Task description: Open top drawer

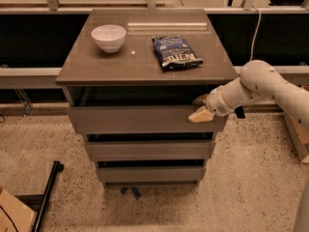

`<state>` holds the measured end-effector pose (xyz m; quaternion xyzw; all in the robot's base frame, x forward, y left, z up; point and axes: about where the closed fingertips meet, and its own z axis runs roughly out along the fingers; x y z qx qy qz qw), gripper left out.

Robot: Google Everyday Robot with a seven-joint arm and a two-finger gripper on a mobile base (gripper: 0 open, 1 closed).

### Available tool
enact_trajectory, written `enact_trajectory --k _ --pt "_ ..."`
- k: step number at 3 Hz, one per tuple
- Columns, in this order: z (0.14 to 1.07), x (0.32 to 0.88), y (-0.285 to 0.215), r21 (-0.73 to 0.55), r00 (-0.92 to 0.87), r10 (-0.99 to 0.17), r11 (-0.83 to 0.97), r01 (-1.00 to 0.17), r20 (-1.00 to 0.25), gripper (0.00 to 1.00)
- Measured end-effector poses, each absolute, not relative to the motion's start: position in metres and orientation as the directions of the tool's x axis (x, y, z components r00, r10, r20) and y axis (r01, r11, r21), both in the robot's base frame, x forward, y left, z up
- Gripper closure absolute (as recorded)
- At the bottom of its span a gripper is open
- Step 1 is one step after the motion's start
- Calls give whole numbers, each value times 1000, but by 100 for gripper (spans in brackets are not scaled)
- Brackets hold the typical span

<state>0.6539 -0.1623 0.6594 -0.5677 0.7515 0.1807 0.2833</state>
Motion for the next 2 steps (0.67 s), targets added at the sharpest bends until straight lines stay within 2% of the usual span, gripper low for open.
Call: enact_trajectory --k 1,2 --pt "666 654 -162 -50 -195 -751 290 -956 -631 86" --pt "668 654 -162 -50 -195 -751 290 -956 -631 100"
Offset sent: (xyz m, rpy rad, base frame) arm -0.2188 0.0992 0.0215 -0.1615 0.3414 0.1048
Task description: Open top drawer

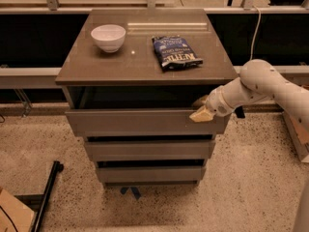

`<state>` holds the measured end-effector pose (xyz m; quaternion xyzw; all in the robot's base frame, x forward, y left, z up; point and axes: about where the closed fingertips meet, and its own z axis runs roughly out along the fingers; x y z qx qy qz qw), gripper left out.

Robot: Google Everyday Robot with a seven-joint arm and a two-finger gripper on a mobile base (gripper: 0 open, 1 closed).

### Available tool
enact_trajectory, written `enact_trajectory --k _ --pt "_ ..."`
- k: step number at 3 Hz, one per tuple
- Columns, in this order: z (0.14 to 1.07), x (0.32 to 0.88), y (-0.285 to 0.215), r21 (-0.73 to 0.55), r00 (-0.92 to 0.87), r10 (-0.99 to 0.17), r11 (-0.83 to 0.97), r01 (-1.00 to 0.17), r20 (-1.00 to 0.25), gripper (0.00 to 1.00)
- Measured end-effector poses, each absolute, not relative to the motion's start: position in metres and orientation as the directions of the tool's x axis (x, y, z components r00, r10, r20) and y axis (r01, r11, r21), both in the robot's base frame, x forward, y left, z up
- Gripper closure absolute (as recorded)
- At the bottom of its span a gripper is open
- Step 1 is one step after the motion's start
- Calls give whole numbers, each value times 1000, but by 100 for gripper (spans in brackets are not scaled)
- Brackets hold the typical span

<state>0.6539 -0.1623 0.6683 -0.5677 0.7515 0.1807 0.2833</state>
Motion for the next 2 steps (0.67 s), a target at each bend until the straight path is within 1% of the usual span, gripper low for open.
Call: enact_trajectory --k 1,2 --pt "666 654 -160 -46 -194 -751 287 -957 -631 85" --pt "666 654 -160 -46 -194 -751 286 -957 -631 61"
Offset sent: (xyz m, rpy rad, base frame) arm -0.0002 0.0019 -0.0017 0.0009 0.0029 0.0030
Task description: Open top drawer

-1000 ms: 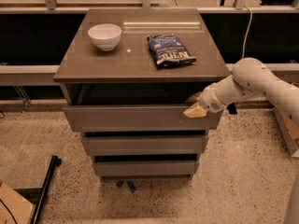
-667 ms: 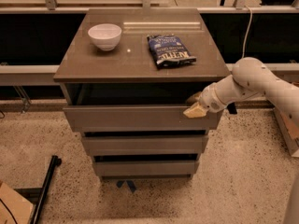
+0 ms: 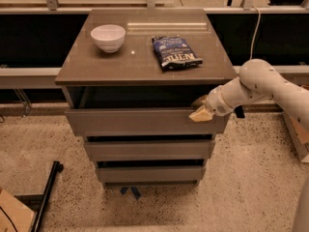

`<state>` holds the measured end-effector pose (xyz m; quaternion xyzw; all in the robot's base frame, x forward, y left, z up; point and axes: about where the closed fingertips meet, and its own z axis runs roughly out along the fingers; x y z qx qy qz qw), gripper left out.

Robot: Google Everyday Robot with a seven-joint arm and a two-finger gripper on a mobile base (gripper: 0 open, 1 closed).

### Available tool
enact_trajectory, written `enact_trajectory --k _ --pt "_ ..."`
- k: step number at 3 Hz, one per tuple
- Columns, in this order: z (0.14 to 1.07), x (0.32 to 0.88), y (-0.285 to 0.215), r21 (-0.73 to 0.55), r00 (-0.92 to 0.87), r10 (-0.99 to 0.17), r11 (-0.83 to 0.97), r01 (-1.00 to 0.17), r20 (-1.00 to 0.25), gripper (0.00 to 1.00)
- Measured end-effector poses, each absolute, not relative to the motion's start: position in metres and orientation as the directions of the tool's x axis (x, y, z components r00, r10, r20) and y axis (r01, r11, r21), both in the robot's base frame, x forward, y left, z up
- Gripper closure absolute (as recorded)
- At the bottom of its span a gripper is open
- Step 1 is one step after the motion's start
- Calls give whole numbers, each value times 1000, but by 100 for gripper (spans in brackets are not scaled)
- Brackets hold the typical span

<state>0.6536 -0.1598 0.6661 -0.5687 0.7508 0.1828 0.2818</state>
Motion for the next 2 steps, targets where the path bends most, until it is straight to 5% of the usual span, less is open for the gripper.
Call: enact_trajectory --k 2 --pt "663 651 -157 -37 -194 -759 276 -960 -621 35"
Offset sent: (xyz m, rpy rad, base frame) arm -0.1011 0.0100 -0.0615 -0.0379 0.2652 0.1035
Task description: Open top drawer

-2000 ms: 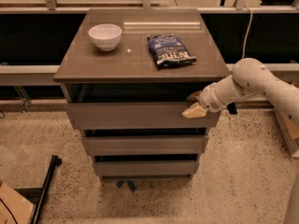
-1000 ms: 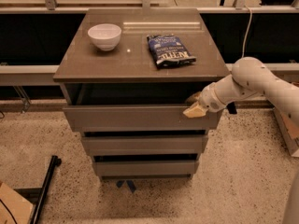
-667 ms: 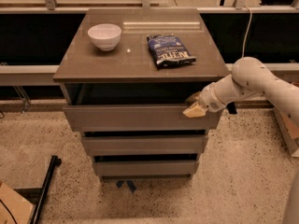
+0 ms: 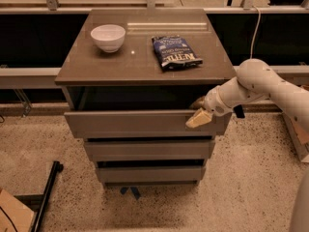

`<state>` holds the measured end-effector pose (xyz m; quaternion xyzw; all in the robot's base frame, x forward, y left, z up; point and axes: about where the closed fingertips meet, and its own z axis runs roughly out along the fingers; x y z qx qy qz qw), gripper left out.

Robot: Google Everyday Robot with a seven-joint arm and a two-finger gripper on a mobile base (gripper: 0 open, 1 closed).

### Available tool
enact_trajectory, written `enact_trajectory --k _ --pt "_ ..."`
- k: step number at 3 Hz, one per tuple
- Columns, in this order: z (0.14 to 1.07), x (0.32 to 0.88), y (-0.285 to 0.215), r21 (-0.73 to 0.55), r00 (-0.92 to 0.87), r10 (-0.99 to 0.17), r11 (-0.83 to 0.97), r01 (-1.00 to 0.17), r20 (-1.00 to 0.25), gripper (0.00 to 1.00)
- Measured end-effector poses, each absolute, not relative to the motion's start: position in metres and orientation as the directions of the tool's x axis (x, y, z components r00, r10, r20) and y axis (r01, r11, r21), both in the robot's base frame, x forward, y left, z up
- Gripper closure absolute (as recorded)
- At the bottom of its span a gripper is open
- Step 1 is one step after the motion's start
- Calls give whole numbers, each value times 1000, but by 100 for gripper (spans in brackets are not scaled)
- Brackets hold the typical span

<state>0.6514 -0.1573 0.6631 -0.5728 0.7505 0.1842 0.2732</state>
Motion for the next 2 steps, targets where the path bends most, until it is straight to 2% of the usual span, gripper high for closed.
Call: enact_trajectory --k 1,2 --pt "663 651 -157 -37 -194 -759 276 -960 -621 11" --pt "645 614 -160 54 -251 -756 275 -960 -604 0"
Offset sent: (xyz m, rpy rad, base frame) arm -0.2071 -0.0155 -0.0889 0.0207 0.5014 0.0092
